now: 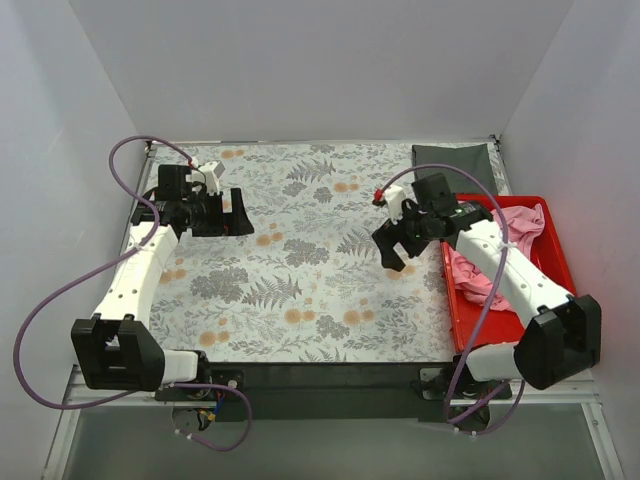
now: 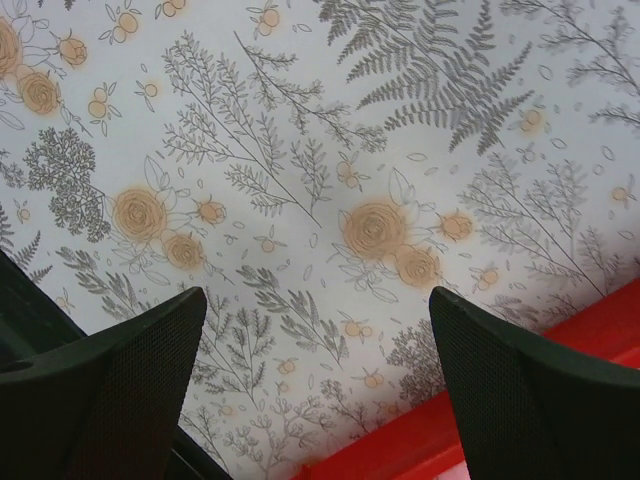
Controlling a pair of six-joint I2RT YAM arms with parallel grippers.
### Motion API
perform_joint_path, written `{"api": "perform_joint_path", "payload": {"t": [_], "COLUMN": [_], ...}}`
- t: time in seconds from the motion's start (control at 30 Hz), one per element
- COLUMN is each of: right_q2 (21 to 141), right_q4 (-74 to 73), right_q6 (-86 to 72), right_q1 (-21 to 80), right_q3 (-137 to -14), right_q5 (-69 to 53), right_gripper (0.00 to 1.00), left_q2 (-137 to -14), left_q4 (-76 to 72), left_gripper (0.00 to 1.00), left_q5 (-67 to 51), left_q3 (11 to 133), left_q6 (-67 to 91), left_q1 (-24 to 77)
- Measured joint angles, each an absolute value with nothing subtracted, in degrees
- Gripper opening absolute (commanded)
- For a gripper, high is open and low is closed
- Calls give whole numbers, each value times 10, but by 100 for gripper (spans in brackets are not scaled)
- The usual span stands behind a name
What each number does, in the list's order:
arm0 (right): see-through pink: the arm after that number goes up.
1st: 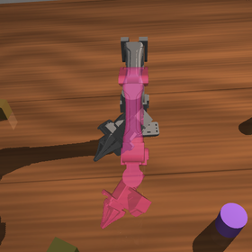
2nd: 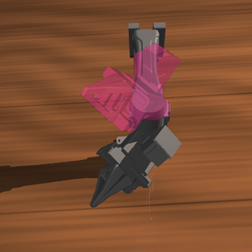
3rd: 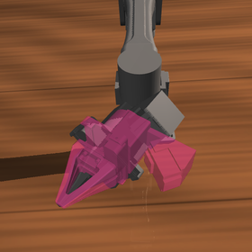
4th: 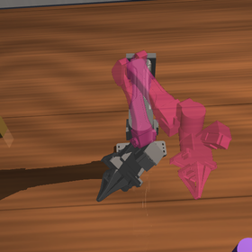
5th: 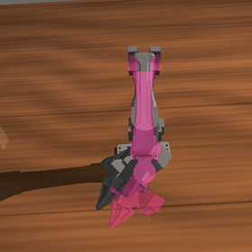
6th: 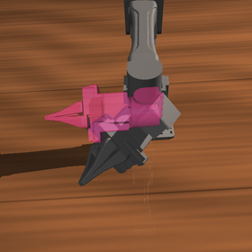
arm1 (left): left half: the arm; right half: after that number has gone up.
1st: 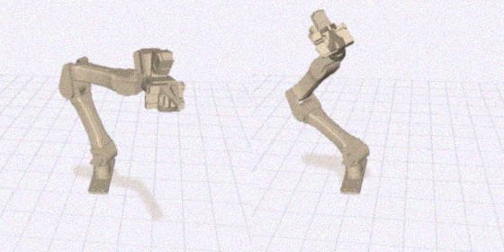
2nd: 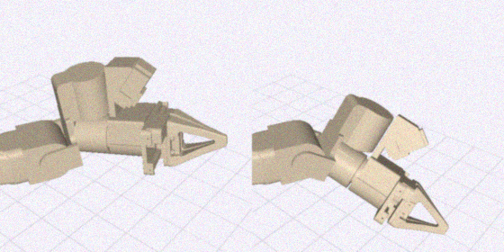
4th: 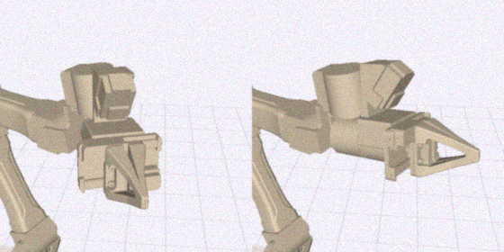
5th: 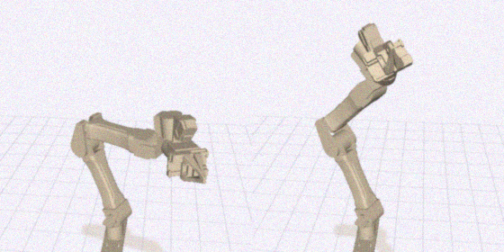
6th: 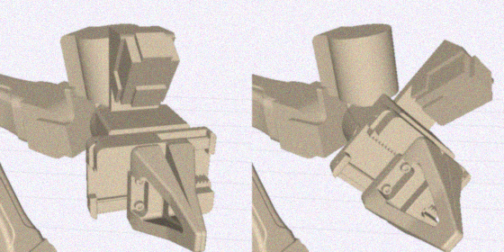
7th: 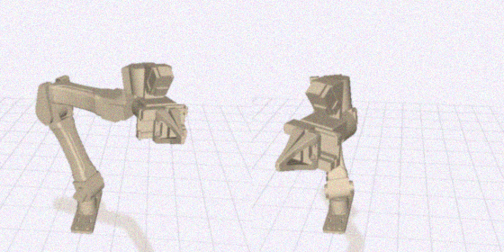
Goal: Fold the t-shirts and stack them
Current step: Grab the tshirt from the pile
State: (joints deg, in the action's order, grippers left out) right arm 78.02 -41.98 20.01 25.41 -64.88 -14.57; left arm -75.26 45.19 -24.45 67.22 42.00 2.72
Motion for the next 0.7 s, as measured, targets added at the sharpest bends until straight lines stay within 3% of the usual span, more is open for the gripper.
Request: {"api": "perform_joint_path", "payload": {"t": [0.2, 0.43, 0.7], "right_q2": [732, 723, 813], "right_q4": [-482, -538, -518], "right_q6": [275, 426, 493], "right_q1": [101, -160, -239], "right_q3": [-681, -639, -569], "right_q5": [-180, -166, -149], "right_gripper": [98, 98, 98], "left_q2": [-774, -781, -786], "left_q4": [485, 505, 513], "left_gripper": [92, 92, 93], "left_q5": [-276, -294, -306], "left_q3": [705, 721, 731], "left_q6": [400, 385, 376], "left_q1": [27, 27, 27]}}
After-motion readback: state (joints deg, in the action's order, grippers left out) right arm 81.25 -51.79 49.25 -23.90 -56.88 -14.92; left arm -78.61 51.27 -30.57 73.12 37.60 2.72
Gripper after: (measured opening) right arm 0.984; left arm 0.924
